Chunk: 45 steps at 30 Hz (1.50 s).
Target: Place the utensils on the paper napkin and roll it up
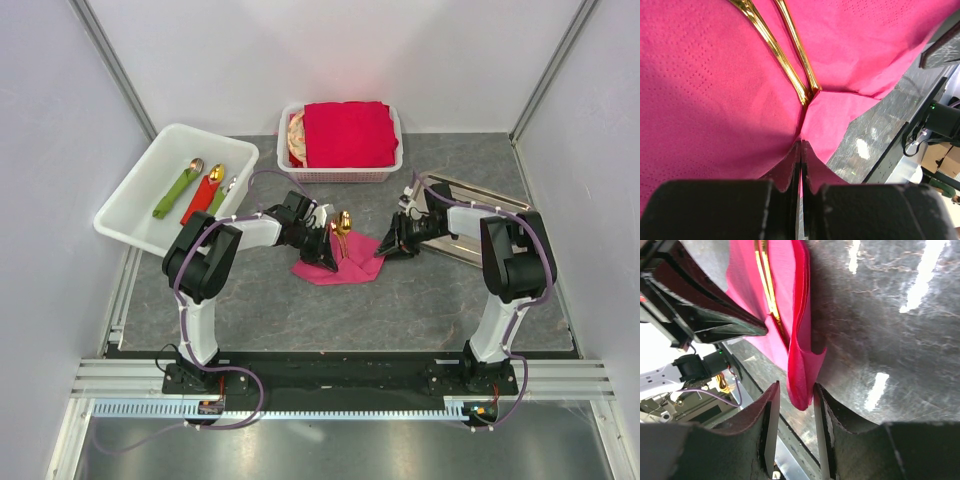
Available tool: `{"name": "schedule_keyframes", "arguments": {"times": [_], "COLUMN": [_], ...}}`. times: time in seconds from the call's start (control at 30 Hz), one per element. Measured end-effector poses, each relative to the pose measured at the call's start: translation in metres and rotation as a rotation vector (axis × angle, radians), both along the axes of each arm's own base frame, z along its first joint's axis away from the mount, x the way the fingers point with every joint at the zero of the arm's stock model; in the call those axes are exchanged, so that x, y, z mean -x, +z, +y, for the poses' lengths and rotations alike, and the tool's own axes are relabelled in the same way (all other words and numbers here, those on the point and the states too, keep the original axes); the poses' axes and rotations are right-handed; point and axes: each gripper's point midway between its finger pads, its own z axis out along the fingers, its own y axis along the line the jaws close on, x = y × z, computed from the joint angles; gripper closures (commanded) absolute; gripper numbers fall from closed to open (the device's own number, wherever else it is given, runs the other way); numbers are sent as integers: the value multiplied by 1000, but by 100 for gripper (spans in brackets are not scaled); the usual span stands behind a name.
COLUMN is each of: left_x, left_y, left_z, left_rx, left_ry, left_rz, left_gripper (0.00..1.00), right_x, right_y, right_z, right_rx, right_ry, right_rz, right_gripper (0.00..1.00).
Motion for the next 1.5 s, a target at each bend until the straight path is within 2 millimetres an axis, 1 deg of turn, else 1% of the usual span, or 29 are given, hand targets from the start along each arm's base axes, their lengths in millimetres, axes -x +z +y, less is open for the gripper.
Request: {"name": "schedule_keyframes", "arguments": {"times": [0.1, 0.33, 0.47, 0.6, 0.63, 0.87, 1.03, 1.23, 1.5], "left_x": [0, -1, -1, -1, -1, -1, -1, -1, -1], "left_y": [0, 0, 0, 0, 0, 0, 0, 0, 0], "left_z": [0, -1, -1, -1, -1, -1, -2, -2, -2], "left_rx": [0, 2, 2, 2, 2, 6, 8, 8, 8], "left_ry": [0, -1, -1, -1, -1, -4, -5, -5, -5], "left_rz": [0, -1, -1, 0, 0, 4, 5, 4, 4], "left_gripper": [94, 94, 94, 94, 94, 94, 94, 94, 94], "right_x": [0, -3, -2, -1, -1, 1, 8, 12, 7], "right_y": [4, 8, 9, 10, 11, 10, 1, -9, -10], "right_z": [1, 6, 13, 19, 21, 30, 35, 27, 4], "right_rx": [-13, -24, -28, -33, -34, -36, -24, 22, 58], "right_ry": [-2, -6, 3, 11, 14, 28, 48, 48, 15], "right_rz": [-1, -8, -15, -16, -18, -22, -9, -8, -11], "right_gripper": [58, 48, 42, 38, 35, 32, 29, 28, 27]}}
